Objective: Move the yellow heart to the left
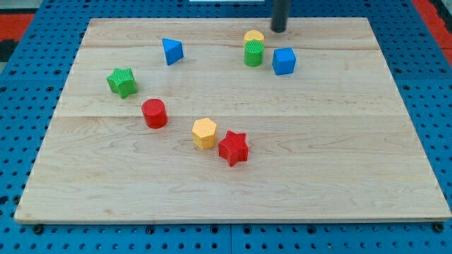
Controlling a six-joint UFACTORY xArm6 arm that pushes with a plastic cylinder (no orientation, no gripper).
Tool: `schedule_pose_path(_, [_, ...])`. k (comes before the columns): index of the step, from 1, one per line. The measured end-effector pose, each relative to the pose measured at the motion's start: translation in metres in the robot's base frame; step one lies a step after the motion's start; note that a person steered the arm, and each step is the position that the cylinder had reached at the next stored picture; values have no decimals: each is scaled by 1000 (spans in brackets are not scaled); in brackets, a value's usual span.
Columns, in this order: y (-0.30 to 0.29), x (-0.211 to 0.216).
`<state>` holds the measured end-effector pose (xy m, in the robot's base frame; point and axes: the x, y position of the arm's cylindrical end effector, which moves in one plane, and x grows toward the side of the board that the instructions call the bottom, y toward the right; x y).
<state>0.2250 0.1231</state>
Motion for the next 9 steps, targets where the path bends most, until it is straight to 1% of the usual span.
schedule_pose_path(1, [4, 29])
schedule_pose_path(3, [-87, 30])
schedule_pose_path(4, [-108, 20])
schedule_pose_path(7, [-127, 14])
schedule_pose_path(8, [-146, 14])
schedule_pose_path(9, [-151, 26])
